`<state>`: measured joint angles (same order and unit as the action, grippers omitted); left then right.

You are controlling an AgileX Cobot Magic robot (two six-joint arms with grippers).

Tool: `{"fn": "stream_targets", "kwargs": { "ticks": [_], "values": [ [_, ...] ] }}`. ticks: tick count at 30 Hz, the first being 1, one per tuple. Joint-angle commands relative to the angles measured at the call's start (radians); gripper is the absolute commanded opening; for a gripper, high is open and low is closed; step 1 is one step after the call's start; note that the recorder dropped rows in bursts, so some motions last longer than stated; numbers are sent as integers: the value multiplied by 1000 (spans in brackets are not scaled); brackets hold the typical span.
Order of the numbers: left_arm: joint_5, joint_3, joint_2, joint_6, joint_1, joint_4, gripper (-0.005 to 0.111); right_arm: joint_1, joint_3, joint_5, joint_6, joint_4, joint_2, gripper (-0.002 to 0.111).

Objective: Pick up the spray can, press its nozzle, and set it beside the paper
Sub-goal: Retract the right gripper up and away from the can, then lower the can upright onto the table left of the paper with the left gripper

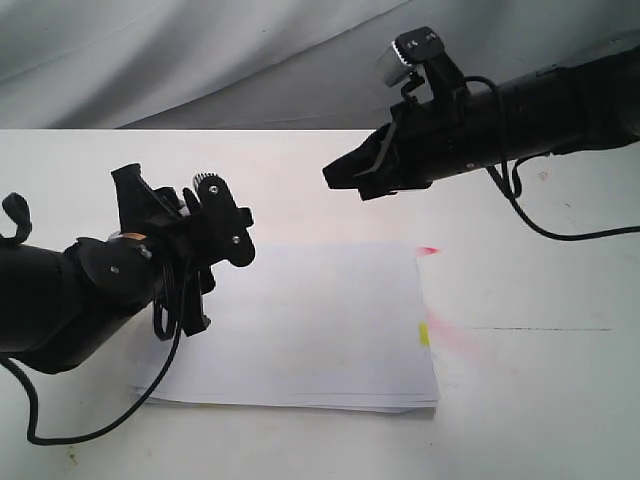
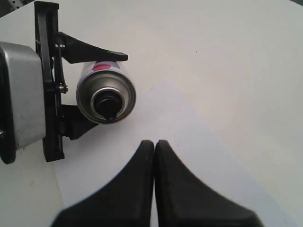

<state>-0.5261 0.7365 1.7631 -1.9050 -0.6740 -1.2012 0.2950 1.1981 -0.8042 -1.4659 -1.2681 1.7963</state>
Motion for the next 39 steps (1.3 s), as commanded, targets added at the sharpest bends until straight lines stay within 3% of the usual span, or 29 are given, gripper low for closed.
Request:
{"fn": "stream_targets", "kwargs": {
  "ticks": [1,7,14,17,21,26,30,32,37,39],
  "values": [
    [-60,14,-19,74,-4,4,0,-6,-15,10,-6,6,-61,0],
    [-21,14,-61,218,-4,4,0,-6,-15,41,42,79,-177,0],
    [6,14,-216,493,20,6,0,-6,-15,30,241,334,-310,0],
    [75,14,-294,621,85,10,0,-6,-15,2,323,413,-365,0],
    [188,14,-379,819,229,21,0,-6,-15,-70,356,440,-448,0],
    [265,14,-412,952,379,158,0,-6,-15,-112,399,444,-537,0],
    [241,14,-412,1051,386,174,0,-6,-15,-156,400,443,-550,0],
    [183,14,-408,1170,386,226,0,-6,-15,-174,400,443,-548,0],
    [1,14,-269,1567,386,705,0,-6,-15,-179,400,443,-548,0],
    [-75,14,-184,1641,386,722,0,-6,-15,-190,400,443,-548,0]
  ]
}}
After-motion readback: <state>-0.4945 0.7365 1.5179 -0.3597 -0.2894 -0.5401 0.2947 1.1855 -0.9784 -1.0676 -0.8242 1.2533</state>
